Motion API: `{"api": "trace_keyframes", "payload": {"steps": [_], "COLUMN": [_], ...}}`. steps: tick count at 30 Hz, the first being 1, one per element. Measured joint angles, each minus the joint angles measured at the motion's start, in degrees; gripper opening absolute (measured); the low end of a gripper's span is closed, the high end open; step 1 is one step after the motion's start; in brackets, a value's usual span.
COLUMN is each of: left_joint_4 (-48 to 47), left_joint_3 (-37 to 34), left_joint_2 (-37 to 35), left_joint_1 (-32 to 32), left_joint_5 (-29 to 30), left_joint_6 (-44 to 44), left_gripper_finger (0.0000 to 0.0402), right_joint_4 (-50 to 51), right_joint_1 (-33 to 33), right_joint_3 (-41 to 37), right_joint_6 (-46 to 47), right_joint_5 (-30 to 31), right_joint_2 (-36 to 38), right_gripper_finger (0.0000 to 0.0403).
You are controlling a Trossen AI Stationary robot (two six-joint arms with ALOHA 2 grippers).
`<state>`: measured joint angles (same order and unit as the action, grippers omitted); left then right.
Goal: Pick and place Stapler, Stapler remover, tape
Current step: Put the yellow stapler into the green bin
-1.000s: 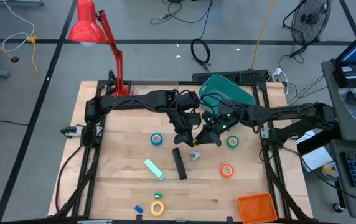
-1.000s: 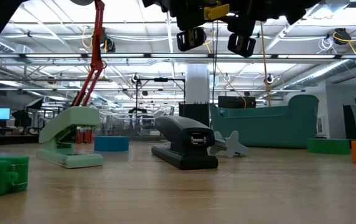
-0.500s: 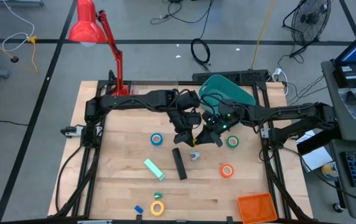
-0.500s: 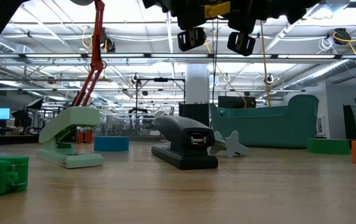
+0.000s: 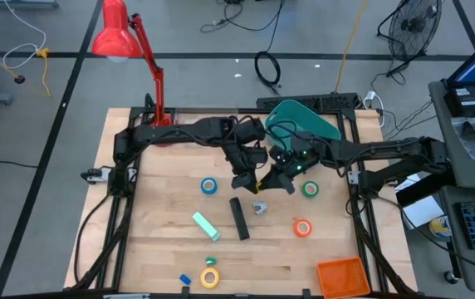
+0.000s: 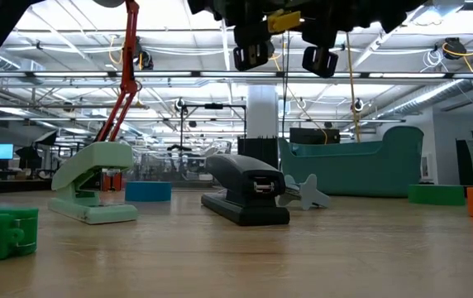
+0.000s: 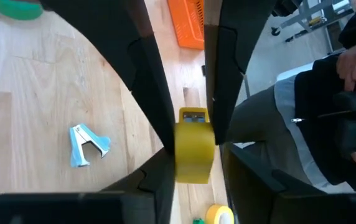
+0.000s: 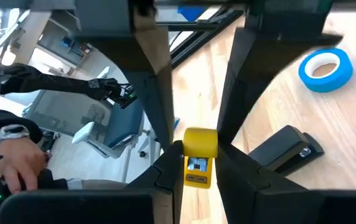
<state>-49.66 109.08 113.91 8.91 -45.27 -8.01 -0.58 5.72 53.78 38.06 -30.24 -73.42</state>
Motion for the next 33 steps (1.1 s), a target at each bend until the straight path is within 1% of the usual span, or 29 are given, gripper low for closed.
{"api": "trace_keyframes", "payload": {"steps": [5, 9, 12, 16, 21, 26, 28, 31, 33], "left_joint_4": [-2.08, -3.19, -4.30, -6.72, -9.02, -9.02, -8.98, -9.13, -9.09], "left_joint_3": [0.04, 0.22, 0.20, 0.20, 0.13, 0.11, 0.10, 0.01, 0.11], "left_joint_2": [-1.80, -4.04, -5.98, -9.47, -13.15, -15.65, -16.07, -16.67, -16.78], "left_joint_1": [1.43, 3.00, 4.27, 5.47, 5.36, 3.03, 1.76, -0.65, -2.19], "left_joint_5": [-0.04, 1.17, 3.62, 8.16, 14.24, 19.93, 21.62, 24.33, 25.97], "left_joint_6": [0.51, 0.60, 0.62, 0.95, 0.33, -1.54, -2.49, -3.61, -4.21], "left_gripper_finger": [0.0169, 0.0173, 0.0174, 0.0174, 0.0175, 0.0175, 0.0175, 0.0175, 0.0175], "right_joint_4": [2.31, 3.49, 3.35, 3.99, 8.81, 14.46, 16.72, 18.53, 20.72], "right_joint_1": [0.21, 0.94, 1.94, 4.20, 7.73, 12.03, 13.70, 16.36, 18.36], "right_joint_3": [-0.06, -0.07, -0.07, -0.07, -0.06, -0.04, -0.04, -0.04, -0.04], "right_joint_6": [-0.13, -0.20, -0.29, -0.09, -3.21, -8.19, -10.51, -13.76, -15.36], "right_joint_5": [0.44, 0.48, 0.89, 5.44, 16.43, 32.03, 37.37, 43.67, 46.42], "right_joint_2": [-0.11, -0.11, -0.11, 0.09, 1.28, 3.35, 4.12, 4.69, 4.55], "right_gripper_finger": [0.0065, 0.0066, 0.0065, 0.0066, 0.0064, 0.0066, 0.0066, 0.0064, 0.0064]}}
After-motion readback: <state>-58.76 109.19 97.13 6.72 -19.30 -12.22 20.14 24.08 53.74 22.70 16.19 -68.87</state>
